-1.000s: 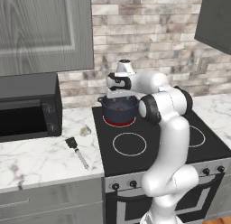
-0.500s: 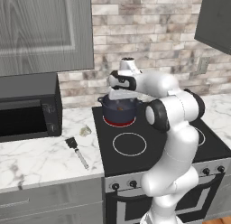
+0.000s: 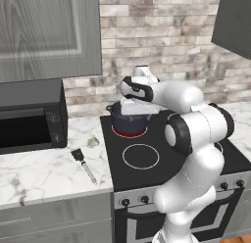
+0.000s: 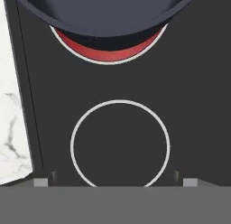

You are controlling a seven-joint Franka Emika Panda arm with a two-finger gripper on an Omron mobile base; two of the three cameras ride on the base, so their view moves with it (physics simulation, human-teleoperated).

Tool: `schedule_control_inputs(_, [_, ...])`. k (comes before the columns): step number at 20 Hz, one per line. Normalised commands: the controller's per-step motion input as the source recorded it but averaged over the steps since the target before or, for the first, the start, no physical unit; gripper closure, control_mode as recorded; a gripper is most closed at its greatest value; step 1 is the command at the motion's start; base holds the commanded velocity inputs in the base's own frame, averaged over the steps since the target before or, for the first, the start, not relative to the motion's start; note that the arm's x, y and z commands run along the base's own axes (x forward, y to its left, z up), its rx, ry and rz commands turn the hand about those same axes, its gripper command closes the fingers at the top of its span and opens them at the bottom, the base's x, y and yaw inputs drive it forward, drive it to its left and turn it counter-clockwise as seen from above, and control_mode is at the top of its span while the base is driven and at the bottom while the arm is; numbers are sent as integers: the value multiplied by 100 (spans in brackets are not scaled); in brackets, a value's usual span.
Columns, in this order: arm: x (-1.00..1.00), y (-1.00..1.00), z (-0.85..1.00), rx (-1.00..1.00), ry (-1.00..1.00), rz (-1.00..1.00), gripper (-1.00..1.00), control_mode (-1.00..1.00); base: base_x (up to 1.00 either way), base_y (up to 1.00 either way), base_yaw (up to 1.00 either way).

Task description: Put the mushroom and garlic in the pot. Retrieve the spatula and lightly stir the vegetables in the pot.

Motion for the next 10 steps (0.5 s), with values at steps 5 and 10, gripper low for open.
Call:
schedule_control_inputs(5, [-62,16,0,0,15,-11,-100,-100,0,0,0])
schedule_control_inputs(10, [-40,27,-1,0,6,-3,-100,-100,0,0,0])
